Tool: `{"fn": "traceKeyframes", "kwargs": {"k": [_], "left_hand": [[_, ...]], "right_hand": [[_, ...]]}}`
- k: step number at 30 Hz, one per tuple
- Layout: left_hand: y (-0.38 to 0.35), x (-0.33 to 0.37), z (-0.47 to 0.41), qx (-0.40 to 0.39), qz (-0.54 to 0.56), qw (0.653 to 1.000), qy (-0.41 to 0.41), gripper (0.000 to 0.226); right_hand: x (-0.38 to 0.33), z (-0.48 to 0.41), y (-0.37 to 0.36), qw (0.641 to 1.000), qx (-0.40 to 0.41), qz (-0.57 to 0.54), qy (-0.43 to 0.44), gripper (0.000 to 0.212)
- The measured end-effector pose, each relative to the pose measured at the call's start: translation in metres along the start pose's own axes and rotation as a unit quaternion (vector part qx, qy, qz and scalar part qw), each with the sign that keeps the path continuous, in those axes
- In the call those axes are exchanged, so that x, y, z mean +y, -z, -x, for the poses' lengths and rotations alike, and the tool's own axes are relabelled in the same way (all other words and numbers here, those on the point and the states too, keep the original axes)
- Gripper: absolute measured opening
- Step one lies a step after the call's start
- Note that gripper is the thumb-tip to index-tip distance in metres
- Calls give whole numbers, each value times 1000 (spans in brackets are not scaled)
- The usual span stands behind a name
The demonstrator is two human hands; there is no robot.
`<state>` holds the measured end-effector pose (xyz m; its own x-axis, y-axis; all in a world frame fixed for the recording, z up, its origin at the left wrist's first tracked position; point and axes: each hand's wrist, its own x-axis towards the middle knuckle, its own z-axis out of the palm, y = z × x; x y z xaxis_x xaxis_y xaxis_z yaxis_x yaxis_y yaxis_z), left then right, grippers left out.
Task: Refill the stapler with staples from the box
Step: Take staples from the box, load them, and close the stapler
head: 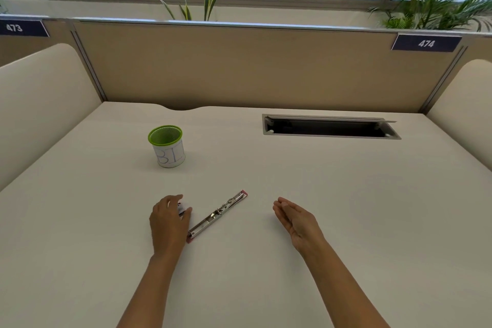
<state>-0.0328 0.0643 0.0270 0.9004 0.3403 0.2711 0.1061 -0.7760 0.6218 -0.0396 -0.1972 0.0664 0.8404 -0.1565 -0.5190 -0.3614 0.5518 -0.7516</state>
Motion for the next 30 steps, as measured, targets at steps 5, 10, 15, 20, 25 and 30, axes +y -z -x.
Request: {"fn": "traceKeyframes", "kwargs": {"k": [5,10,15,20,25,30], "left_hand": [[-18,41,7,-55,-2,994,-96,39],[-38,51,6,-158,-33,982,-93,38],[-38,56,4,-154,-15,983,-94,23],[-35,59,12,-137,12,984,-115,22],[-30,76,20,-85,43,987,-130,21],[-27,90,25,-61,45,985,-157,18]], "right_hand": [[-1,-4,-5,998,4,57,6,31],[-2,-7,-13,991,-1,125,43,40],[-1,-7,-12,996,-10,72,60,22],[-1,-8,-14,996,-20,62,58,14],[-5,-5,-25,964,-22,239,115,21],[-8,-1,-36,854,15,444,270,20]]}}
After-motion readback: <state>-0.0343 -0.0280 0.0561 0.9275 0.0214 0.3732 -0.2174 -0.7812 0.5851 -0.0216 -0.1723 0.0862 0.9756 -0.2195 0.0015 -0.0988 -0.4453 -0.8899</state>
